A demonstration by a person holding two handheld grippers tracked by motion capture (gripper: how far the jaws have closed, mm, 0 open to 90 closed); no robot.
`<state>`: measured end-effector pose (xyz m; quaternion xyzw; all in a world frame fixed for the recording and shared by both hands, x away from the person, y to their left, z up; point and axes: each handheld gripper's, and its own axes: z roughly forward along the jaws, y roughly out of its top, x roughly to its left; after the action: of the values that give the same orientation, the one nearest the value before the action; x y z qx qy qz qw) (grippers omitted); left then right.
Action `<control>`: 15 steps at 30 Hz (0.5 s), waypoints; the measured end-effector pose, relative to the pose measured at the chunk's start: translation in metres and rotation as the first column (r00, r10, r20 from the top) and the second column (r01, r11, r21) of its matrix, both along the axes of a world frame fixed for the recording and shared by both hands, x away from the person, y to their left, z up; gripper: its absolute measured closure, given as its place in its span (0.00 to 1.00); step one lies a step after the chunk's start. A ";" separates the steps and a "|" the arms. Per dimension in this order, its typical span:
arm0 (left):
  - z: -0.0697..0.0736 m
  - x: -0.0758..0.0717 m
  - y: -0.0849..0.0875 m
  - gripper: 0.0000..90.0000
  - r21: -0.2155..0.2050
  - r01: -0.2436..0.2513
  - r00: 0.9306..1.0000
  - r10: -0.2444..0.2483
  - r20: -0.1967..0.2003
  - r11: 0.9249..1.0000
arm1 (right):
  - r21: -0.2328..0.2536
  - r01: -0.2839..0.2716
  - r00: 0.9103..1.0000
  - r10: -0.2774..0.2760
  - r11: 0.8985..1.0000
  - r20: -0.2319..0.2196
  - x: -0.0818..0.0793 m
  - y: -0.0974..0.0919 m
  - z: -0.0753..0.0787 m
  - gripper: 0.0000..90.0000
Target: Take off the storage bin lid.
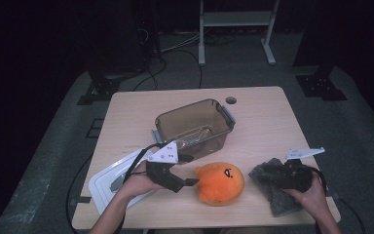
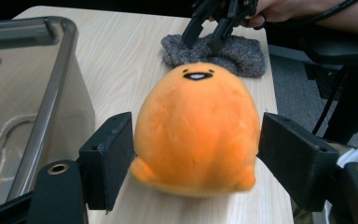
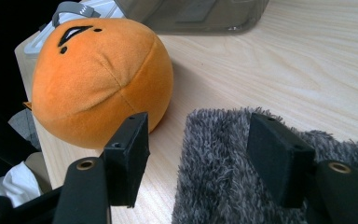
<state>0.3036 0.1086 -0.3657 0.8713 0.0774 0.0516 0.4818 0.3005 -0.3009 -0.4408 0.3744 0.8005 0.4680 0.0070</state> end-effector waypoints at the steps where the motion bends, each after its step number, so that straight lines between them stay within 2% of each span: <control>1: 0.000 0.001 -0.003 0.29 -0.001 0.003 1.000 -0.003 0.000 1.000 | -0.001 0.000 1.000 0.000 1.000 0.000 0.000 0.000 0.000 0.42; 5: -0.002 0.003 -0.015 0.29 -0.014 0.015 1.000 -0.015 -0.003 1.000 | -0.006 -0.001 1.000 0.001 1.000 0.000 0.000 0.000 0.000 0.42; 15: -0.004 0.006 -0.035 0.29 -0.014 0.042 0.999 -0.042 -0.002 0.999 | -0.001 0.001 1.000 -0.001 1.000 0.001 0.000 0.000 0.001 0.42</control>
<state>0.3096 0.0736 -0.3694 0.8695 0.0599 0.0397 0.4887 0.3005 -0.3014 -0.4399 0.3745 0.8005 0.4680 0.0079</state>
